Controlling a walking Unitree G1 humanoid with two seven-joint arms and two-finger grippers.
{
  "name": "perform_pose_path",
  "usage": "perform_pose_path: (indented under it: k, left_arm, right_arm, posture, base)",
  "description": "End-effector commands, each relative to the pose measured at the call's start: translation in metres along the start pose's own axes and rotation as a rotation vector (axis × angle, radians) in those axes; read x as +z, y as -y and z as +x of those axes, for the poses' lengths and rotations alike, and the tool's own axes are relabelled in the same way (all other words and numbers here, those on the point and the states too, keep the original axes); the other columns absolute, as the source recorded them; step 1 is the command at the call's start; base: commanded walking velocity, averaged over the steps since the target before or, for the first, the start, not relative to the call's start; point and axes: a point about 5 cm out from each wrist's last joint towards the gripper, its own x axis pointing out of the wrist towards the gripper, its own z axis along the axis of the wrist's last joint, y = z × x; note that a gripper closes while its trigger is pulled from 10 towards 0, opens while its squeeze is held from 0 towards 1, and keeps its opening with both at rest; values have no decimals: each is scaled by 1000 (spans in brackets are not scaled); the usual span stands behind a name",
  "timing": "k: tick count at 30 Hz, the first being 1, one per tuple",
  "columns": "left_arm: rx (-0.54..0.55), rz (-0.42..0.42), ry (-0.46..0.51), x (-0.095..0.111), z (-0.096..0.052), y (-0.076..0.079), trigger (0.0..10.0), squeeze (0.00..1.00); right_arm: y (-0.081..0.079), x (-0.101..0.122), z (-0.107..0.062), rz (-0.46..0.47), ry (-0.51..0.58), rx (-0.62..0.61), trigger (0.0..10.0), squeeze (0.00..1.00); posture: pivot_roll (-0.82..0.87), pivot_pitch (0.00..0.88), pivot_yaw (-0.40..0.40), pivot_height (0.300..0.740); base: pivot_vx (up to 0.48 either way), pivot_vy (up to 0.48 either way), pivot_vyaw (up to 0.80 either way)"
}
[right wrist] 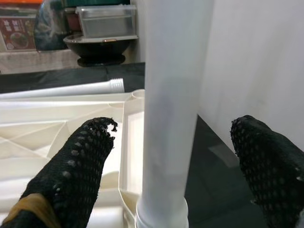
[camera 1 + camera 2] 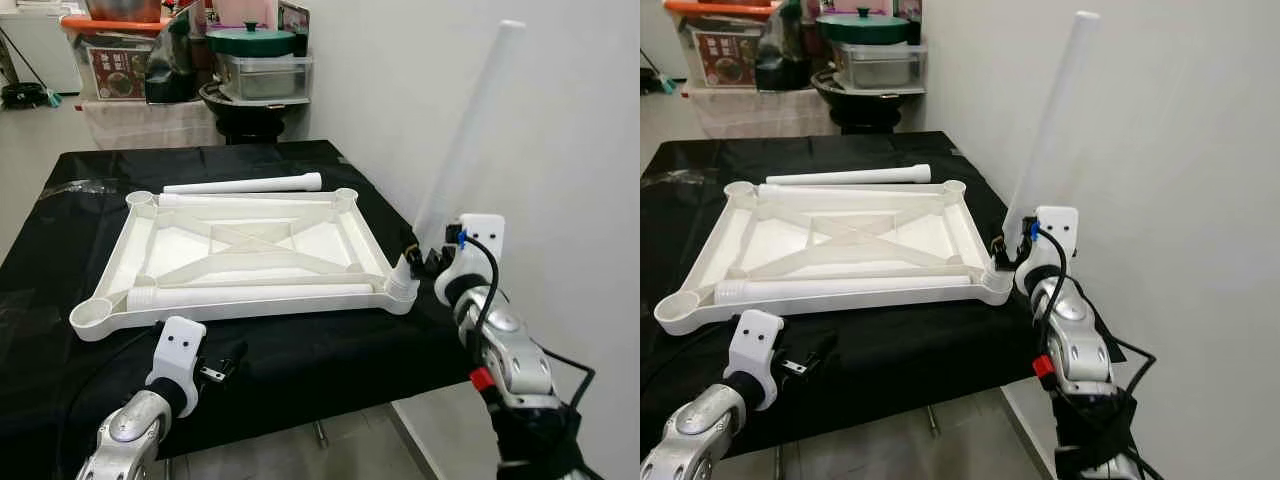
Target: Building children table
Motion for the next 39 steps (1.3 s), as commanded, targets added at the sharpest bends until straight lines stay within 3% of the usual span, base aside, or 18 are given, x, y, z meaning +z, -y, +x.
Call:
perform_pose_path:
  k: [1, 10, 15, 17, 18, 21, 24, 29, 32, 39]
  left_arm:
    - [-3, -13, -6, -3, 0, 1, 10000, 0]
    - [4, -17, 2, -1, -2, -3, 10000, 0]
    - [16, -21, 16, 3, -5, -5, 10000, 0]
    - [16, -21, 16, 3, -5, -5, 10000, 0]
    - [15, -32, 43, 9, -8, -6, 10000, 0]
    - [12, -37, 55, 11, -9, -5, 10000, 0]
    - [-30, 1, 89, 19, -12, 2, 10000, 0]
    - [-48, 7, 113, 25, -13, 8, 10000, 0]
    - [-40, -7, 164, 35, -14, 13, 10000, 0]
    - [-32, 11, 241, 50, -21, 20, 10000, 0]
  right_arm:
    - [-1, 2, -3, 4, -3, 4, 10000, 0]
    - [-4, -4, -29, -33, -42, 45, 10000, 0]
    - [-6, -11, -52, -76, -89, 86, 10000, 0]
    - [-6, -11, -52, -76, -89, 86, 10000, 0]
    - [-6, -16, -64, -109, -117, 129, 10000, 0]
    - [-6, -19, -69, -126, -130, 153, 10000, 0]
    - [-15, -22, -83, -131, -155, 351, 10000, 0]
    - [-19, -15, -83, -107, -127, 427, 10000, 0]
    - [-29, -6, -76, -93, -65, 468, 10000, 0]
    - [-47, -9, -73, -97, -31, 488, 10000, 0]
  posture:
    - [32, 0, -66, 740]
    - [20, 0, -61, 740]
    - [17, 0, -62, 740]
    - [17, 0, -62, 740]
    - [16, 0, -61, 740]
    - [16, 0, -61, 740]
    - [14, 0, -55, 740]
    - [15, 0, -53, 740]
    - [24, 0, -53, 740]
    - [42, 0, -52, 740]
  base:
    - [0, 0, 0]
    - [0, 0, 0]
    - [0, 0, 0]
    - [0, 0, 0]
    - [0, 0, 0]
    - [0, 0, 0]
    - [0, 0, 0]
    - [0, 0, 0]
    - [0, 0, 0]
    - [0, -134, 0]
